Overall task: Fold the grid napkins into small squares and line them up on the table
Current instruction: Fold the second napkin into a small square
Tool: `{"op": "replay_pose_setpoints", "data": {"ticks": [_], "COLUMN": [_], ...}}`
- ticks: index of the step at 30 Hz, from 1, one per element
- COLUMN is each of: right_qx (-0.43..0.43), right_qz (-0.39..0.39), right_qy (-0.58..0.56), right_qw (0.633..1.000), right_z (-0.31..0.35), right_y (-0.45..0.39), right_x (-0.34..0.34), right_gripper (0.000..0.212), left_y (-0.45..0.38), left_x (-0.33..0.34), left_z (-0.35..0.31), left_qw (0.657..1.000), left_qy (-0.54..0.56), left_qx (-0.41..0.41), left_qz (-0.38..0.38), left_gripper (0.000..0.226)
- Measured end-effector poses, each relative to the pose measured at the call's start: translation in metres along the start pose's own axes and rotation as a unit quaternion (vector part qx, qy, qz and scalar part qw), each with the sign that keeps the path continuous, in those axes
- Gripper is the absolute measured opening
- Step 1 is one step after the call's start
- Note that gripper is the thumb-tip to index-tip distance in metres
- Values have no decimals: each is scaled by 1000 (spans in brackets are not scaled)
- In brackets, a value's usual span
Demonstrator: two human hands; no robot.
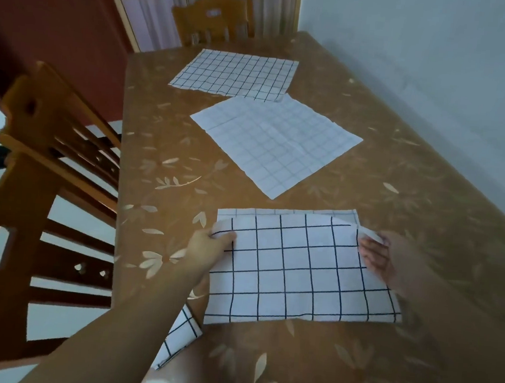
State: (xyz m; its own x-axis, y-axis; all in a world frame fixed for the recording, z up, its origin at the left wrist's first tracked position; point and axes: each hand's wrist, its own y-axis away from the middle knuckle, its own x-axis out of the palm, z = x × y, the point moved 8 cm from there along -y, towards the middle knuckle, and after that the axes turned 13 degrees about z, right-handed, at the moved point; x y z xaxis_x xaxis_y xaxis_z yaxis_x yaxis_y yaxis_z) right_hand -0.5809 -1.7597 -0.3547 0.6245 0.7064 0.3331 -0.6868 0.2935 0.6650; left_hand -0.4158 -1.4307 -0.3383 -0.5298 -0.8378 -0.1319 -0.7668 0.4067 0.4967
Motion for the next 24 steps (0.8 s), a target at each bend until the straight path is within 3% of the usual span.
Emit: {"op": "replay_pose_setpoints", "data": {"ticks": [3,5,7,10,12,13,15,17,18,21,24], "right_qx": [14,-1,13,-14,-84,-134,-216,-248,-246,-189,-174], "right_qz": [-10,57,60,-59,-88,-94,-60,-33,-36,-42,-40], "right_qy": [-4,14,25,122,223,314,519,675,721,790,822], "right_qw": [1000,998,998,991,967,935,825,694,647,581,541], "right_z": [-1,-4,-4,2,8,11,2,-20,-32,-57,-69], "right_y": [-28,-48,-58,-53,-39,-32,-18,-14,-16,-26,-29], "right_x": [-5,-1,7,12,20,26,44,55,53,45,44], "right_gripper": [25,31,37,31,22,18,14,33,45,67,73], "left_y": [-24,-35,-42,-35,-20,-13,-7,-8,-11,-13,-15], "left_x": [-2,-4,-4,0,28,50,91,111,113,110,109], "left_z": [9,9,6,-9,-17,-15,3,27,36,45,52], "left_qw": [999,996,993,966,912,883,829,787,782,781,776], "left_qy": [-28,-68,-99,-214,-356,-419,-523,-590,-601,-606,-615], "left_qx": [-28,-35,-19,78,173,198,197,156,142,134,126], "left_qz": [-32,-53,-67,-124,-109,-69,35,91,92,70,62], "left_gripper": [6,9,18,40,40,40,52,65,68,72,73]}}
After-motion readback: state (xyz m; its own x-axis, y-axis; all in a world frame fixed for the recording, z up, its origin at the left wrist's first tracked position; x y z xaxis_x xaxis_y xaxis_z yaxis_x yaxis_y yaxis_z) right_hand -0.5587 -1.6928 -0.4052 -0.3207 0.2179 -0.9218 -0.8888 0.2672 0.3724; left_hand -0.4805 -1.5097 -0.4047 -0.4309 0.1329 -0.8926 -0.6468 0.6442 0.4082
